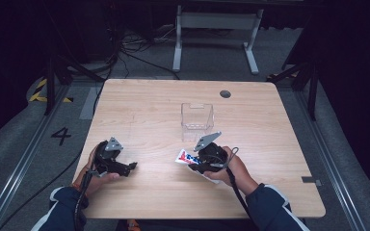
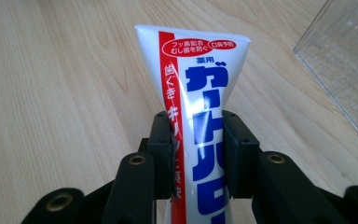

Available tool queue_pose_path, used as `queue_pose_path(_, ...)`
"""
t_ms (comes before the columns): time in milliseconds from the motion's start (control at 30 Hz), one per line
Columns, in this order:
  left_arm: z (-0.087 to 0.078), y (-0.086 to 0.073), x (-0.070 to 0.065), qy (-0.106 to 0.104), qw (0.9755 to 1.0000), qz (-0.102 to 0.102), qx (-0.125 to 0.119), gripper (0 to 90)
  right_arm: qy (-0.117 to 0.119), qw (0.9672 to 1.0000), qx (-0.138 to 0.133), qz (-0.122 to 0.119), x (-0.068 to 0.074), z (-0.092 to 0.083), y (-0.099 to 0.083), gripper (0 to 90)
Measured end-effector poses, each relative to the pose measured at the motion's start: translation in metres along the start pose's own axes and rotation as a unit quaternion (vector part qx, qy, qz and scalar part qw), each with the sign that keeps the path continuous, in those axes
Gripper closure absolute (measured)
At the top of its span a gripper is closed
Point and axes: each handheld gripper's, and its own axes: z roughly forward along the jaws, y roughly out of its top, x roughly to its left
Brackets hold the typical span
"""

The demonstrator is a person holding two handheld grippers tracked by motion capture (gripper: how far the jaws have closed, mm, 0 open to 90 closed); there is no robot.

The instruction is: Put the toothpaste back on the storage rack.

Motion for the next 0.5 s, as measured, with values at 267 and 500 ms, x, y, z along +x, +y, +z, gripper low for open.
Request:
queue_pose_path(267, 0.0, 0.0, 0.0, 0.001, 1.0, 0.0, 0.0, 0.3, -0.003, 0.9991, -0.041, 0.009, -0.007, -0.028, -0.002, 69.9)
queue_pose_path(500, 0.0, 0.0, 0.0, 0.001, 1.0, 0.0, 0.0, 0.3, -0.014, 0.9966, -0.081, 0.01, -0.014, -0.057, -0.002, 70.2)
